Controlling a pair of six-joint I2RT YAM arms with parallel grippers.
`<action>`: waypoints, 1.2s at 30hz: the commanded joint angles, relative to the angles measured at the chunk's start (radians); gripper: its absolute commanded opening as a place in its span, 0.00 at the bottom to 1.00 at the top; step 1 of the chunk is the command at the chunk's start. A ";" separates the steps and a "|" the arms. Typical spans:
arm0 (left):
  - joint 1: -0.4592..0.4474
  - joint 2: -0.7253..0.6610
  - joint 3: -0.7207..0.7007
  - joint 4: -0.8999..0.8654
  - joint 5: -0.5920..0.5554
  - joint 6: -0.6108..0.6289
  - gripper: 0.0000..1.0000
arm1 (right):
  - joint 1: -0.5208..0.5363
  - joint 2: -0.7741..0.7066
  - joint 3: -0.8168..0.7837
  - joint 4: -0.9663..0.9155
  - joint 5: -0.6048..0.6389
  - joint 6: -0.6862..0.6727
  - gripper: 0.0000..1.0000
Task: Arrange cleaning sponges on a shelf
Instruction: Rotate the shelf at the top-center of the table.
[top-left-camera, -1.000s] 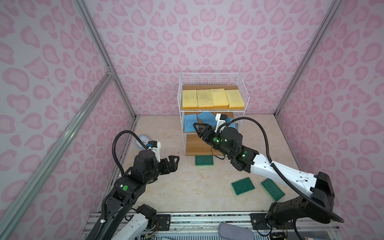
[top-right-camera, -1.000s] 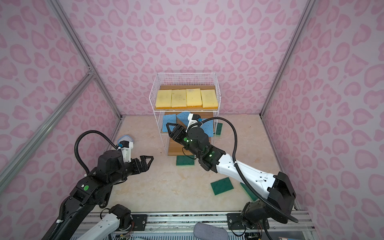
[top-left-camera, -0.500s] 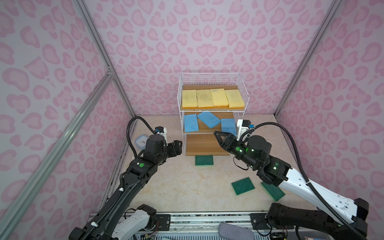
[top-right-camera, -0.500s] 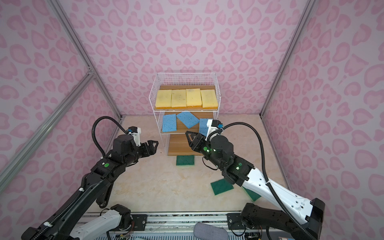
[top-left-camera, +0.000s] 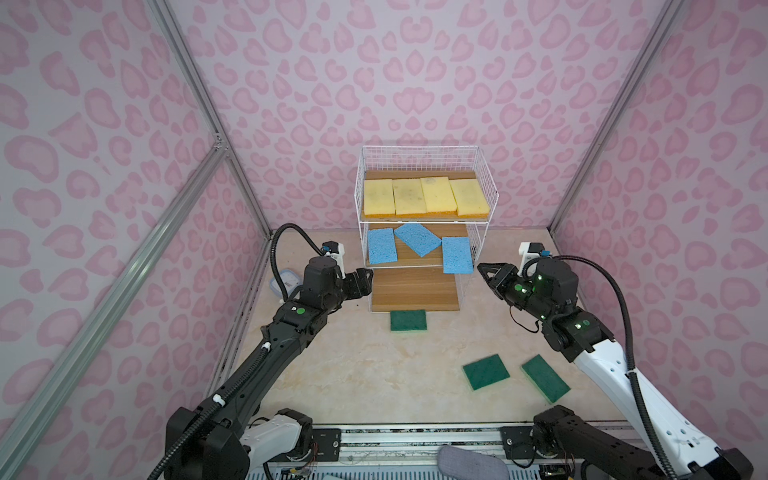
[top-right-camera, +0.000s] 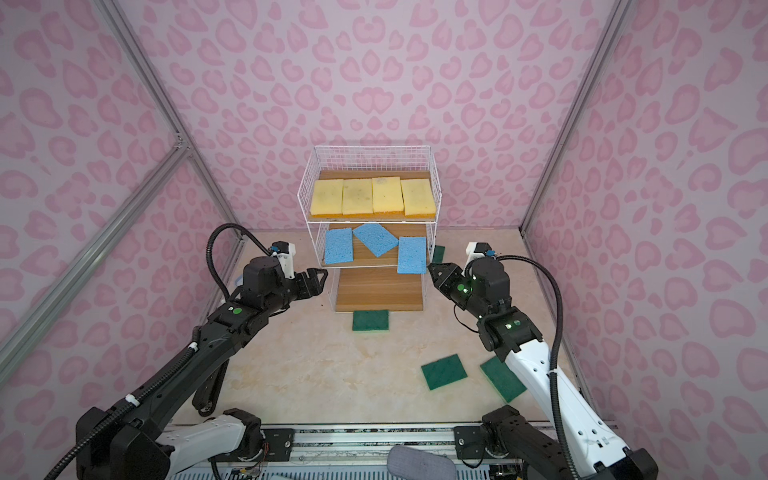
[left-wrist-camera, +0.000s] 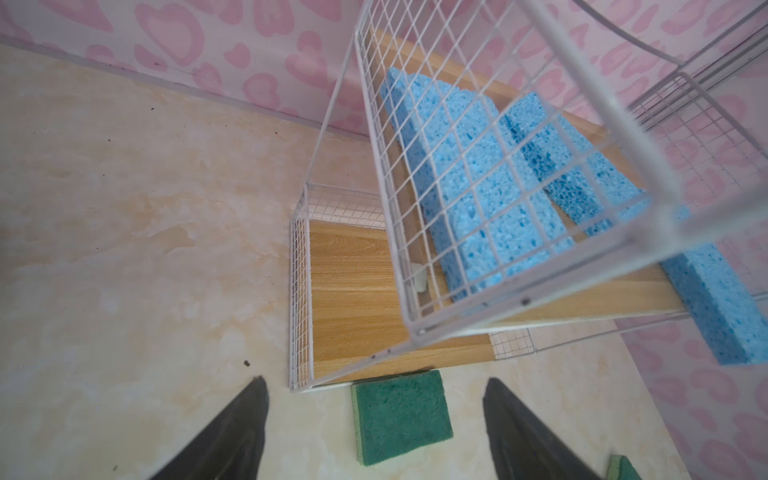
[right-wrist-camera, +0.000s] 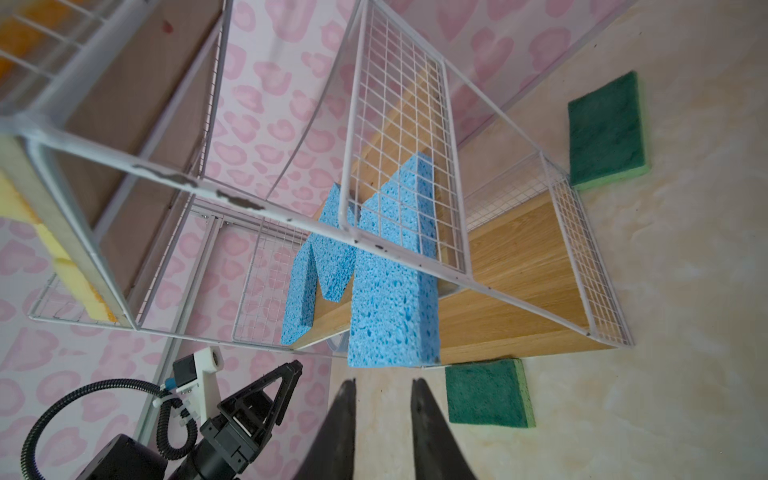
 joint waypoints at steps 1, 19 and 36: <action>0.002 0.021 0.023 0.078 0.033 0.005 0.82 | -0.015 0.060 0.037 0.038 -0.104 -0.036 0.25; -0.010 0.041 -0.033 0.191 0.125 -0.076 0.74 | -0.131 0.412 0.296 0.146 -0.190 -0.035 0.22; -0.026 -0.074 -0.055 0.065 0.077 -0.089 0.84 | -0.144 0.361 0.328 0.105 -0.189 -0.045 0.63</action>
